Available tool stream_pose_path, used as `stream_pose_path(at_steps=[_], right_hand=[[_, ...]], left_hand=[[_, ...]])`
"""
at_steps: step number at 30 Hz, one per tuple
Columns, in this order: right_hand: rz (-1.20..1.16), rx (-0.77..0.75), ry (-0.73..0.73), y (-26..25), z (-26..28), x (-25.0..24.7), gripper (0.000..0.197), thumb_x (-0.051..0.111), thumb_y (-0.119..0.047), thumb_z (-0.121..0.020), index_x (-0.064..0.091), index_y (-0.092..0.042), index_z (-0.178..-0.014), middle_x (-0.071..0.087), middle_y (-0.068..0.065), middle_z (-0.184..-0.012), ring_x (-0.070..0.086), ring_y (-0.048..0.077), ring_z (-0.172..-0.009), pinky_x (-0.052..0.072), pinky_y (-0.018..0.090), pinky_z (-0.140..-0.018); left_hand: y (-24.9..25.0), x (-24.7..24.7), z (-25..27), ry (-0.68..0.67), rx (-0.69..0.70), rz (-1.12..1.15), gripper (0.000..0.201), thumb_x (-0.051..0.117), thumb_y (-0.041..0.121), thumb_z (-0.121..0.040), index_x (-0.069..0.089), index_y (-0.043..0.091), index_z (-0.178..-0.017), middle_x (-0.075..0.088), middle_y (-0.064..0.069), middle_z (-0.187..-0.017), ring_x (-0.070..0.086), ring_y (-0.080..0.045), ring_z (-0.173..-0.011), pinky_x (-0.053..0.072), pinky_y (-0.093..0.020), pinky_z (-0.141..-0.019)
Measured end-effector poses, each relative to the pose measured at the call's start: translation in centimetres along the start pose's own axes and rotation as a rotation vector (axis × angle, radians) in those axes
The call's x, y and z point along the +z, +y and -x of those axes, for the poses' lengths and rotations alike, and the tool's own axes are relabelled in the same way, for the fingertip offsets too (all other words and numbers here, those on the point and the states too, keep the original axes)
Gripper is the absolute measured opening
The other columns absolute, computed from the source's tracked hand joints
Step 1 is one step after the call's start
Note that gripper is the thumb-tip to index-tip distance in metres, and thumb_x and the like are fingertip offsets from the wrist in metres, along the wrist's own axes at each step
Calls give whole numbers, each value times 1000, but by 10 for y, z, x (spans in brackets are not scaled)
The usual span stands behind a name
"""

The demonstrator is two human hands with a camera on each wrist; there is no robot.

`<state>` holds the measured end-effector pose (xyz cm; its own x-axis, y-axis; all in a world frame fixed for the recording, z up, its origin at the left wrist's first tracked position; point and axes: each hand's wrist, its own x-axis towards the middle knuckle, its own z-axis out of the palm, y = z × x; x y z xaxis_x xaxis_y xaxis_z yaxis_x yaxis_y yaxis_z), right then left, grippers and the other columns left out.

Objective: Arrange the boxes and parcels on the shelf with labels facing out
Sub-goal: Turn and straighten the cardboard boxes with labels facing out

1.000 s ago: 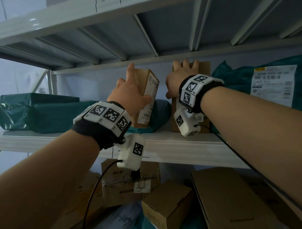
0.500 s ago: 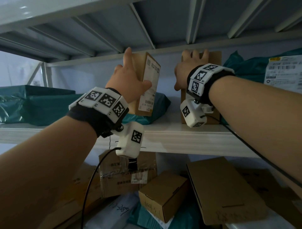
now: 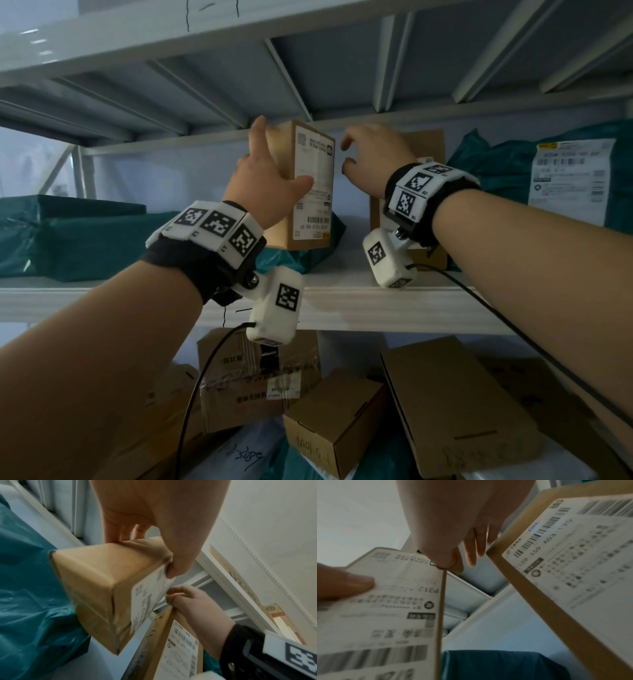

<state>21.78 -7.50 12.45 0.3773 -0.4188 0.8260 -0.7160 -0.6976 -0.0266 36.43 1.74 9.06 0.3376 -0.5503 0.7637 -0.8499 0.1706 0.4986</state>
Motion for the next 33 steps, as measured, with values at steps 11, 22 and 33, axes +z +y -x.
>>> stream_pose_path(at_steps=[11,22,33], right_hand=[[-880,336,-328,-24,15,-14,45,40,-52,-94,55,-14,-112,63,7,-88,64,24,-82,55,39,-80],[-1377,504,-187,-14,24,-10,78,77,-25,-76,36,-14,-141,58,9,-132,61,27,-110,54,39,-72],[-1395,413,-113,-25,34,-19,43,73,-10,-79,58,-14,-119,69,6,-87,68,18,-69,58,30,-62]], left_hand=[[-4,-10,3,253,-48,524,58,63,22,-80,29,27,-126,59,1,-112,66,-22,-95,60,-40,-77],[-5,0,10,174,-335,919,31,60,35,-74,38,20,-90,51,-5,-105,53,-20,-91,49,-36,-77],[11,-9,27,-118,-69,343,66,71,35,-79,36,22,-133,61,0,-116,62,-16,-97,54,-32,-81]])
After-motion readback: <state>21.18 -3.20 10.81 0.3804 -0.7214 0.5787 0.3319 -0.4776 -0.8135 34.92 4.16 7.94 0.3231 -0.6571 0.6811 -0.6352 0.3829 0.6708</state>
